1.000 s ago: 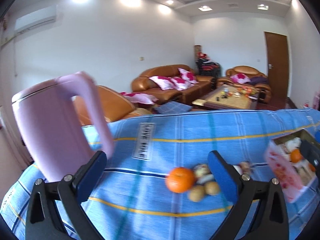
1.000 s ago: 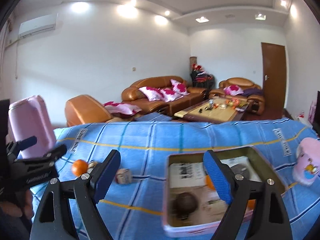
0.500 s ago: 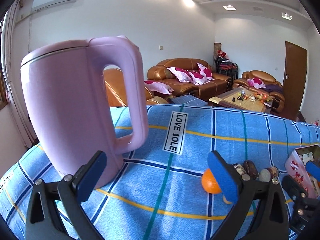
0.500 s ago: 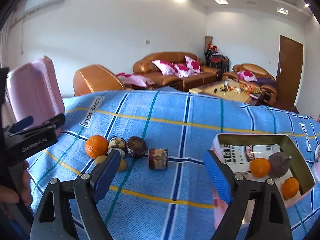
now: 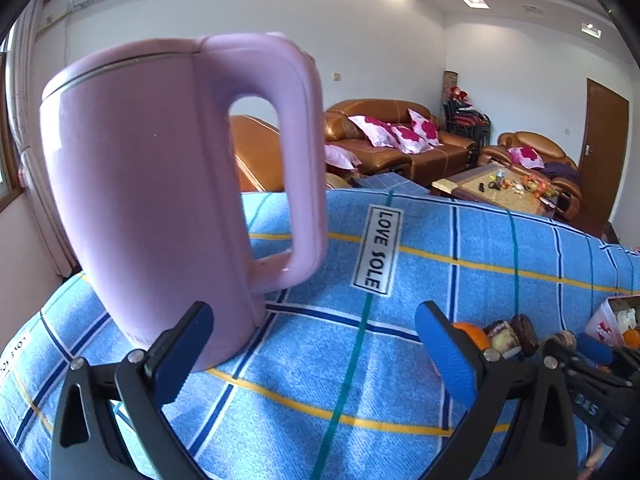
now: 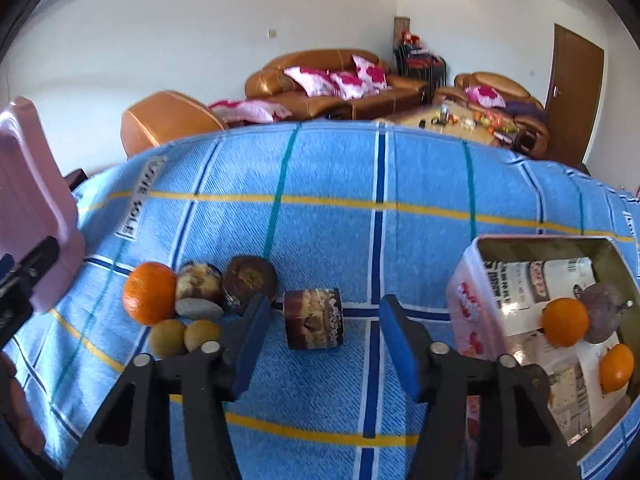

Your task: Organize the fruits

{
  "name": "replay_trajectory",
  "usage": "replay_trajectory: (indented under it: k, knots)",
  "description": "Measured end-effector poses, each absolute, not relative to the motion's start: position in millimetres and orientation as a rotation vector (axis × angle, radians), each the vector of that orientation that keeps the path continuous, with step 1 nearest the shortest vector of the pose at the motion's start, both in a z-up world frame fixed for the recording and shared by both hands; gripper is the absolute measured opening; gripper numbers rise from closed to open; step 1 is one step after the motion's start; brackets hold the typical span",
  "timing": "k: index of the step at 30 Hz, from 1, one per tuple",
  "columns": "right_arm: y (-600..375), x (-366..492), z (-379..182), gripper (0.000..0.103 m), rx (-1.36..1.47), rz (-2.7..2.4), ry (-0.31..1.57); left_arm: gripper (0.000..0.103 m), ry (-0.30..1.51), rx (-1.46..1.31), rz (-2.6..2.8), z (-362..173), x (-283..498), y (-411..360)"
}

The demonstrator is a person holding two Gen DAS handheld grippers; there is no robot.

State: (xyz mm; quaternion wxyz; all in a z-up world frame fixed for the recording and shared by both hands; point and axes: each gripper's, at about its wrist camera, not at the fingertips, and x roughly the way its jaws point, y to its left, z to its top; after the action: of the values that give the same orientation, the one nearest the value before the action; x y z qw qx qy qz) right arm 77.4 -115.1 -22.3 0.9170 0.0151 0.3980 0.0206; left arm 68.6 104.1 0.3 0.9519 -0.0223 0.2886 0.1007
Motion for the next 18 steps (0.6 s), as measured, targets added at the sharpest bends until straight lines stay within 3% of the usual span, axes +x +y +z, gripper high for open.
replay_trajectory:
  k: [6, 8, 11, 16, 18]
  knots:
    - [-113.8, 87.4, -31.6, 0.052, 0.038, 0.050, 0.883, 0.102, 0.606, -0.025, 0.165, -0.2, 69.6, 98.5]
    - [-112.7, 86.2, -31.1, 0.039, 0.032, 0.068, 0.882, 0.101, 0.614, -0.011, 0.153, -0.8, 70.3, 96.2]
    - [-107.6, 80.2, -30.6, 0.032, 0.003, 0.104, 0.881, 0.097, 0.620, 0.013, 0.110, -1.2, 69.6, 90.3]
    - [-110.9, 45.0, -20.5, 0.032, 0.013, 0.150, 0.804, 0.063, 0.619, 0.089, -0.038, 0.6, 63.0, 68.2]
    - [-113.0, 28.4, -16.3, 0.032, -0.009, 0.155, 0.774, 0.061, 0.634, 0.113, -0.115, -0.4, 59.7, 57.2]
